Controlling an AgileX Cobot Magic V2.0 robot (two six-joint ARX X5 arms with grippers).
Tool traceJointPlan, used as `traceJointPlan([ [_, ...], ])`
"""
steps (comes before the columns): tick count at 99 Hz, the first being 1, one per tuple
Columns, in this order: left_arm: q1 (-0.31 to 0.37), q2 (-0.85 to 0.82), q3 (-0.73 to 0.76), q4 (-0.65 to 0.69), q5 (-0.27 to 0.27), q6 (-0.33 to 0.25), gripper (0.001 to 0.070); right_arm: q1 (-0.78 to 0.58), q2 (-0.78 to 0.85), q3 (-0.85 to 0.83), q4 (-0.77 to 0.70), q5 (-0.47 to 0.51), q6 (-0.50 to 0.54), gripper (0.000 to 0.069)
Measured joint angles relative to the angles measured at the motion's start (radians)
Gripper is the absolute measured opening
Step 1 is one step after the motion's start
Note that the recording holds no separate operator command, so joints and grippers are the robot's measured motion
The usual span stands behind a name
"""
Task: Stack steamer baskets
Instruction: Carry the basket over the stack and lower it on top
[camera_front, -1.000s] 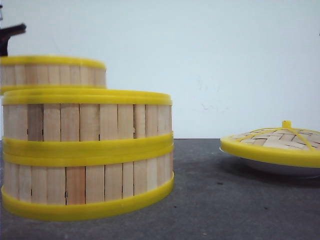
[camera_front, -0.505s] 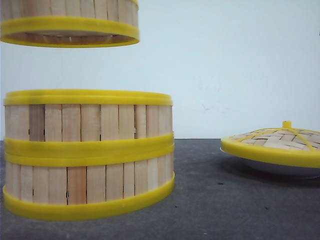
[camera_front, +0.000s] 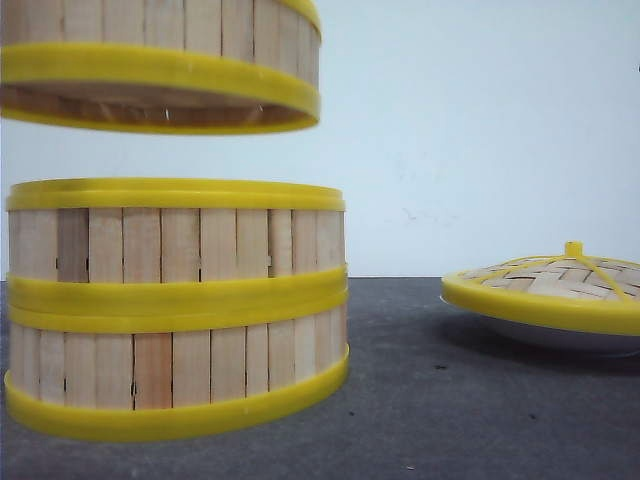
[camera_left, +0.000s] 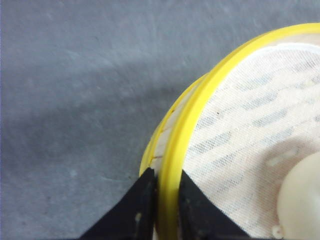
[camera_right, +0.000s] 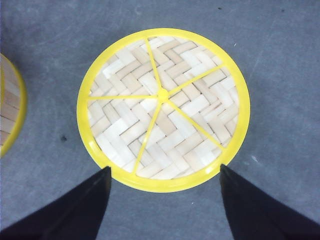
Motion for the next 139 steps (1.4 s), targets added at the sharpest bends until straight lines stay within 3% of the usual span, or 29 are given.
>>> traceJointPlan([
  [33, -0.046, -0.002, -0.141, 0.113, 0.0, -0.01, 0.0029, 0.0, 0.0, 0.0, 0.0, 0.0, 0.0, 0.0425],
  [57, -0.05, -0.002, -0.154, 0.19, -0.001, -0.012, 0.0029, 0.0, 0.0, 0.0, 0.0, 0.0, 0.0, 0.0425],
  [77, -0.05, -0.002, -0.154, 0.185, -0.005, -0.013, 0.0029, 0.0, 0.0, 0.0, 0.0, 0.0, 0.0, 0.0425],
  [92, -0.05, -0.002, -0.154, 0.193, -0.044, -0.014, 0.0029, 0.0, 0.0, 0.0, 0.0, 0.0, 0.0, 0.0425],
  [139, -0.05, -0.002, -0.154, 0.222, -0.045, -0.014, 0.0029, 0.0, 0.0, 0.0, 0.0, 0.0, 0.0, 0.0425],
])
